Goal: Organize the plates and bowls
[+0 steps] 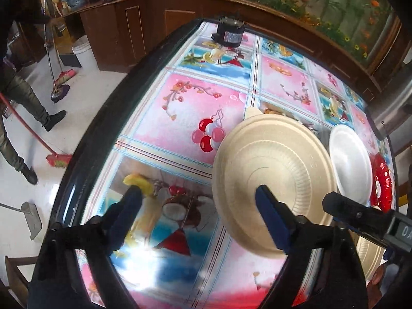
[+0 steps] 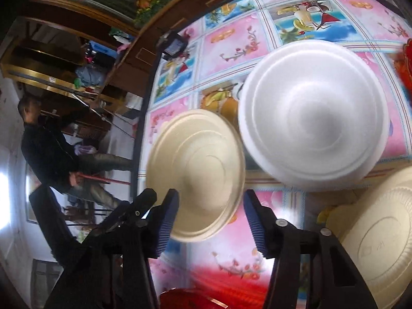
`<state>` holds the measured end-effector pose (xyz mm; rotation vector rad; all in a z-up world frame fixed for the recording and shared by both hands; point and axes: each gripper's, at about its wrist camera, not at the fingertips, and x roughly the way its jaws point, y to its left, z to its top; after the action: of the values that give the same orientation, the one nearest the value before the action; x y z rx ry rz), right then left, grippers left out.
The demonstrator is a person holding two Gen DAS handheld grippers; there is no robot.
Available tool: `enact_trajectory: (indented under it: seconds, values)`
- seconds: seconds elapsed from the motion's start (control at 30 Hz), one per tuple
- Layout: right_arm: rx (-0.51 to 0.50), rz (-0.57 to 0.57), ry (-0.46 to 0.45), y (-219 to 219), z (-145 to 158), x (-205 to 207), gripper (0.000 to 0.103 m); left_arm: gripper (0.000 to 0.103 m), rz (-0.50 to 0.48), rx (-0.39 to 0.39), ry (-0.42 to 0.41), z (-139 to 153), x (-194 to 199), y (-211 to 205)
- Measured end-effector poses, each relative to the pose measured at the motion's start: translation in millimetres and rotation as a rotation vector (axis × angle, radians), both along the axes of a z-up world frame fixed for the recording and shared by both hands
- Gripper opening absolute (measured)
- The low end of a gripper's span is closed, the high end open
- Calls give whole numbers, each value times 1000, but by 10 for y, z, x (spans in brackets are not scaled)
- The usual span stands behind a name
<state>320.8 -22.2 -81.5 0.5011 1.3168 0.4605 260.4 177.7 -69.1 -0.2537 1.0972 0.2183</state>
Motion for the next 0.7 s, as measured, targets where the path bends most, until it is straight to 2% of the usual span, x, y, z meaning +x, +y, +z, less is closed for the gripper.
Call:
enact_trajectory:
  seconds: [0.03,0.07,0.1,0.13,0.2,0.23,0.3,0.53,0.7]
  values:
    - [-10,-4,0,0,-21,7,45,70,2,-5,7,-30,17,-1]
    - [-21,-9,4,-4,-46,17,38,64,2,-15,17,-68,36,-5]
    - [-32,-12,6,-4,-66,27,30,51,2,-22,27,-98,52,-10]
    - [-39,-11,3,-4,-75,30,27,40,4,-29,40,-142,67,-15]
    - [-66,0,2,16,-108,46,15,28,0,-41,55,-196,94,-28]
    - [-74,5,6,23,-129,46,12,20,-5,-50,53,-210,94,-37]
    - [-71,10,-9,30,-127,35,11,12,-16,-52,46,-199,87,-76]
    - [-74,30,-65,61,23,-52,11,13,-22,-18,-1,9,-59,-111]
    - [-67,42,-118,53,243,-245,11,13,-23,-9,-44,227,-270,-135]
